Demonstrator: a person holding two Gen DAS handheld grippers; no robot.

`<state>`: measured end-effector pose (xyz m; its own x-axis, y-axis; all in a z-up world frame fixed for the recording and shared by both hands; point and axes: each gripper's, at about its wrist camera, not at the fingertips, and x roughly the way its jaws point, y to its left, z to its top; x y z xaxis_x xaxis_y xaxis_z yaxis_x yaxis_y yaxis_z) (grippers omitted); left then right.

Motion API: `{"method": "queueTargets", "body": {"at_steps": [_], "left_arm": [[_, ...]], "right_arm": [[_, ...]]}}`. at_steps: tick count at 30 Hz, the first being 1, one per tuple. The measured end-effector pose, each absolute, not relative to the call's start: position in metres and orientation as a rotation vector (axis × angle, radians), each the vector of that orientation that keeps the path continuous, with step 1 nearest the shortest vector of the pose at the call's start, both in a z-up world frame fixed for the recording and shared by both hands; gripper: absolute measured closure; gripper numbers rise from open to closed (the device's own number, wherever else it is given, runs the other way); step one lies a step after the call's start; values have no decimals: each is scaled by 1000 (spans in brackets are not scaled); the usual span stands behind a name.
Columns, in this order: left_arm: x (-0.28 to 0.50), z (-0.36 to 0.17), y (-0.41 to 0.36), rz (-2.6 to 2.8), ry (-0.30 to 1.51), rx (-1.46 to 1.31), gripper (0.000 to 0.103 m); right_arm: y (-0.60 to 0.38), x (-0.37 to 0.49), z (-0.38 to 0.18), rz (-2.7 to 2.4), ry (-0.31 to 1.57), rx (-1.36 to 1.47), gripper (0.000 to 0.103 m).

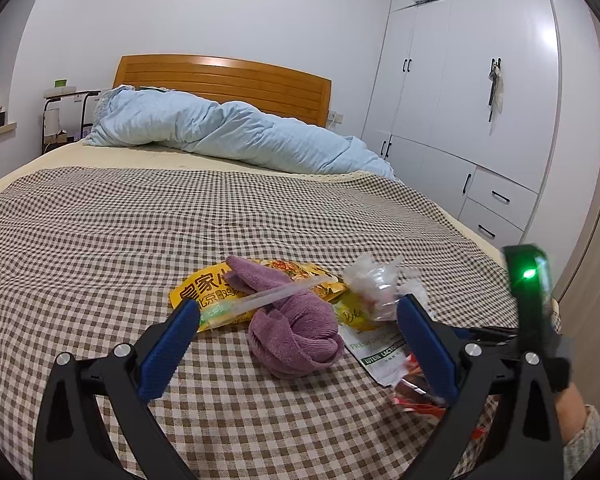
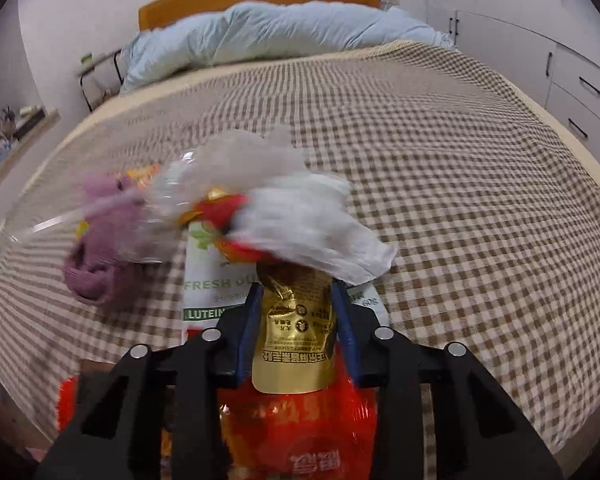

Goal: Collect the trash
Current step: 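Close the right tool on the gold snack pouch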

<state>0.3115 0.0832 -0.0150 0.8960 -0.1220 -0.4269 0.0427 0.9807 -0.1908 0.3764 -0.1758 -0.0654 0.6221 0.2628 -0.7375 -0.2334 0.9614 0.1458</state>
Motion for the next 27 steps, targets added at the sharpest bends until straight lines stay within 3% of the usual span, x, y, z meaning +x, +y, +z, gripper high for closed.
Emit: {"method": "queueTargets", "body": {"at_steps": [3, 5, 7, 10, 17, 21, 23, 24, 27], "left_arm": [[311, -16, 82, -86, 456, -177, 7], [311, -17, 81, -87, 458, -173, 7], [310, -17, 81, -91, 460, -169, 7], [308, -17, 81, -90, 457, -163, 7], [307, -18, 88, -84, 459, -175, 7], [307, -18, 92, -82, 465, -181, 7], [306, -18, 93, -82, 465, -185, 7], [306, -17, 94, -81, 463, -186, 7], [305, -17, 95, -79, 460, -181, 7]], "right_arm": [[-180, 373, -64, 297, 856, 48, 68], [-182, 375, -69, 302, 866, 59, 60], [-184, 383, -75, 293, 882, 54, 42], [-182, 392, -78, 297, 886, 47, 33], [-165, 409, -90, 305, 932, -24, 28], [-149, 407, -90, 303, 912, -92, 29], [-153, 408, -89, 292, 914, -47, 49], [-155, 409, -88, 293, 916, -34, 50], [-161, 405, -80, 311, 902, 1, 67]]}}
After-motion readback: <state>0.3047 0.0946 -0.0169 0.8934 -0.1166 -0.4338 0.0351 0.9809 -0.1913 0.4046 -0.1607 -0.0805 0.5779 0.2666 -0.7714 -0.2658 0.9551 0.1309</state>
